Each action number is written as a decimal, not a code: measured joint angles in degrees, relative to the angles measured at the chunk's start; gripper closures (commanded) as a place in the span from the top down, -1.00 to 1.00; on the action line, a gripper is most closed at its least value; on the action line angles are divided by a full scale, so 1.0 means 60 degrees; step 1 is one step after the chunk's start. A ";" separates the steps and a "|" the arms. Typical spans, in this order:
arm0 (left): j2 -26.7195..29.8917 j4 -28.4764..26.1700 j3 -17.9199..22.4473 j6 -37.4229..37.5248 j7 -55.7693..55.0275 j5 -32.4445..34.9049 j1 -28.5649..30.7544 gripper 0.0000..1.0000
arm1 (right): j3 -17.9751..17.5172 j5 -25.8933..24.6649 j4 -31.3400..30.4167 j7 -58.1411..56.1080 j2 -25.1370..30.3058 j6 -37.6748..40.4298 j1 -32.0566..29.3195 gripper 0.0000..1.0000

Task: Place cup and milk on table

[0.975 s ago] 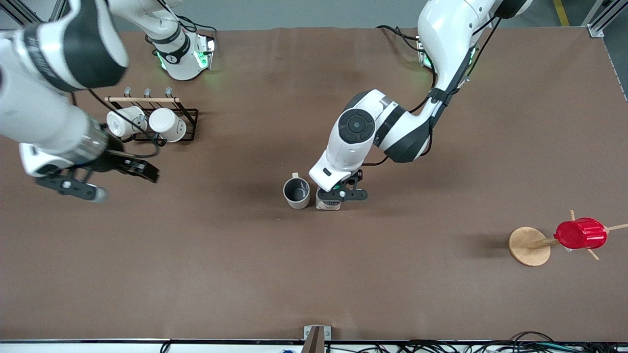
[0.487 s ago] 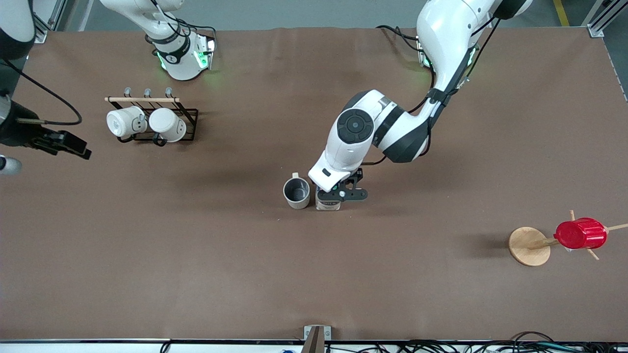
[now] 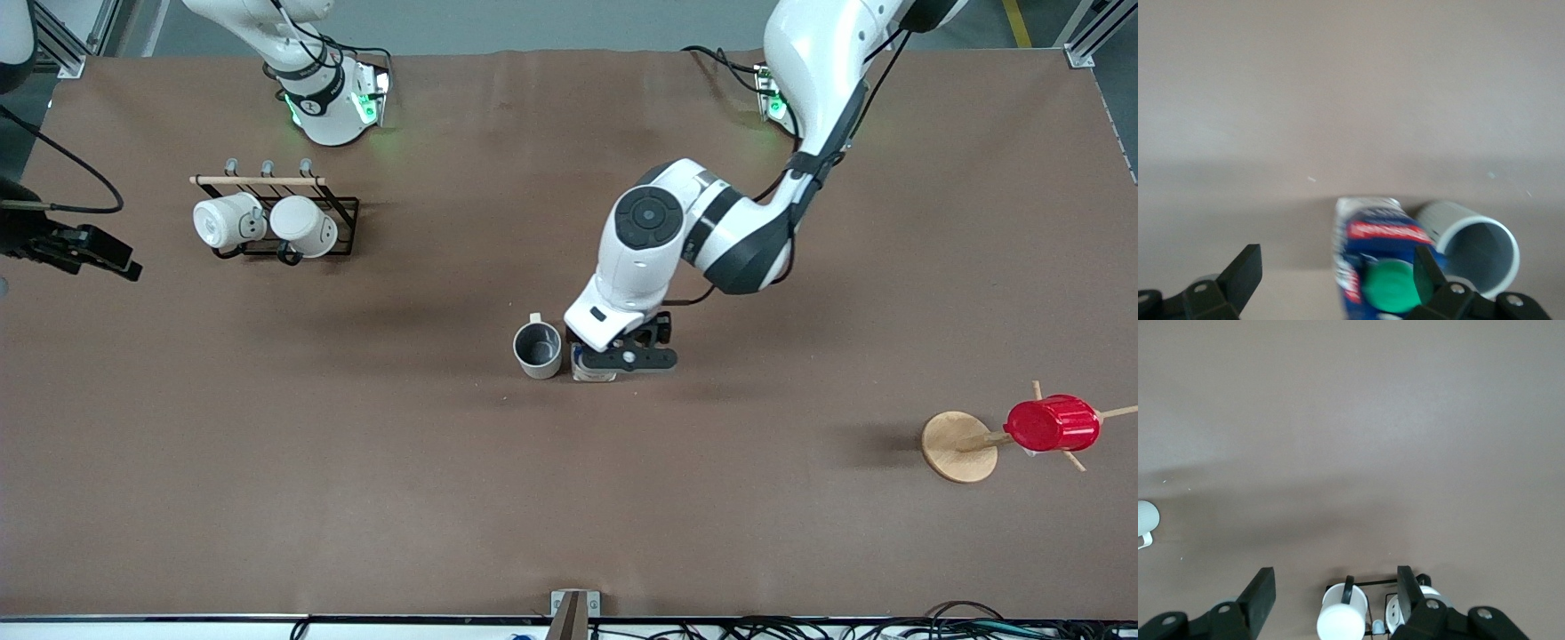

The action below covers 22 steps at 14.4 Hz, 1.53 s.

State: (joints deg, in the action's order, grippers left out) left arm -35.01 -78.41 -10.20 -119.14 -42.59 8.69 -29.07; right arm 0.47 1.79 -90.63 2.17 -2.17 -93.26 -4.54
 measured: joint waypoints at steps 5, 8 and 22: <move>0.1653 0.0181 -0.0016 0.2102 0.0958 0.0061 0.1973 1.00 | -0.0003 -0.0002 0.0207 -0.0634 -0.0001 -0.0028 -0.0290 0.66; 0.2762 0.0165 -0.0033 0.3817 0.2355 0.0059 0.2886 1.00 | -0.0035 -0.0003 0.0323 -0.0679 -0.0008 -0.0054 -0.0289 0.69; 0.6395 -0.2539 0.0755 0.4895 0.5461 -0.1673 0.4383 1.00 | -0.0143 -0.0002 0.0400 -0.0687 -0.0039 -0.0137 -0.0264 0.84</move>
State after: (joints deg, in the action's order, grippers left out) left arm 3.36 -93.65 -5.67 -89.77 -9.82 -1.35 -2.77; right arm -0.38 1.78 -88.23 -1.95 -2.40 -94.08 -6.12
